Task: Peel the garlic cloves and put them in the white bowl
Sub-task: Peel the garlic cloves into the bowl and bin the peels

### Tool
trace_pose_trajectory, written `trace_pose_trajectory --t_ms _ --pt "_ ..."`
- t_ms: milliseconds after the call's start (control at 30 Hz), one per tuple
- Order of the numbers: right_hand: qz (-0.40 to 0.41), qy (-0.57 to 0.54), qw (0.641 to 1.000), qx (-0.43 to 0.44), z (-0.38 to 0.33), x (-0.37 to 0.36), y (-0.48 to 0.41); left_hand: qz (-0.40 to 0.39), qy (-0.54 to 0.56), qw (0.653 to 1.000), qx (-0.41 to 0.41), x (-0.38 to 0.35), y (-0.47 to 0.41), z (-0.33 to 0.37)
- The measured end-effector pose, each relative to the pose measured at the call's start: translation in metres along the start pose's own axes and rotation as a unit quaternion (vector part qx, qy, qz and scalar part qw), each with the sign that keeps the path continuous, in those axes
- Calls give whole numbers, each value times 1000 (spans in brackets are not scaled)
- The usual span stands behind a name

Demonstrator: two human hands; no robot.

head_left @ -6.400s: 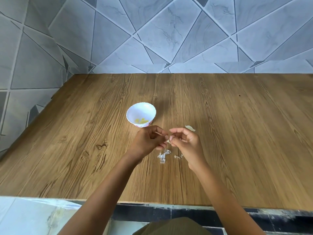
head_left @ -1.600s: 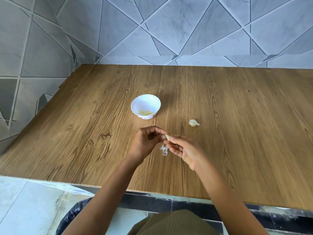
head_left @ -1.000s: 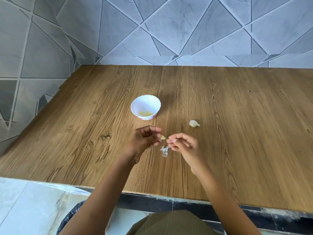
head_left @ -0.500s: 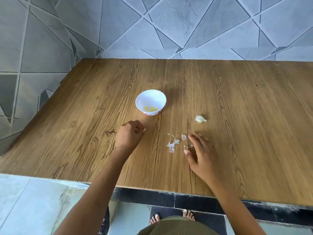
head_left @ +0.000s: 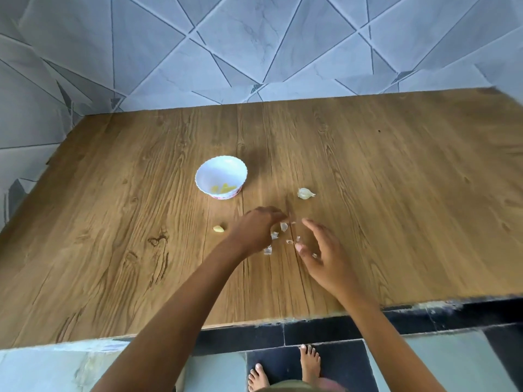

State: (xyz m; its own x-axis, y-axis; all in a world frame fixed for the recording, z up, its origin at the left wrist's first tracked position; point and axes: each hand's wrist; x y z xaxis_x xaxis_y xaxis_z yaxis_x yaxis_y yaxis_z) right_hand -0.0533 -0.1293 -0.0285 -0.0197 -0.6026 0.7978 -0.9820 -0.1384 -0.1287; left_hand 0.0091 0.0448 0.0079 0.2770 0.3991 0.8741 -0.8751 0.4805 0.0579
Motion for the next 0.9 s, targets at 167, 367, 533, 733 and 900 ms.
trace_pose_trajectory --t_ms 167,367,533,733,900 --pt "35 -99 992 -72 -2 3 12 -63 20 997 -43 3 9 -7" --pt "47 -364 918 -152 -11 15 6 -93 33 994 -56 5 29 -9" --pt "17 -574 791 -208 -10 21 -4 -32 15 998 -58 3 37 -1" --pt "-21 -685 670 -287 -12 26 -15 25 41 999 -16 2 29 7" --pt "-47 -712 614 -337 -18 27 -23 93 224 970 23 14 15 30"
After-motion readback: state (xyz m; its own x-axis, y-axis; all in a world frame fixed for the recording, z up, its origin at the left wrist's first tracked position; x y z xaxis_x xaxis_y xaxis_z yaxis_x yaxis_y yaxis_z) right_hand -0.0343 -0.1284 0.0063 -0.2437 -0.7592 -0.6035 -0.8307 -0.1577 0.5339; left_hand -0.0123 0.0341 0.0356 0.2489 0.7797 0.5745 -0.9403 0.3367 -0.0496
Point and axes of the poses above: each hand's wrist, its own y-axis away from the middle knuckle, its own x-axis out of the back of the hand, z = x × y, and after that the axes turned 10 degrees about y, right-handed
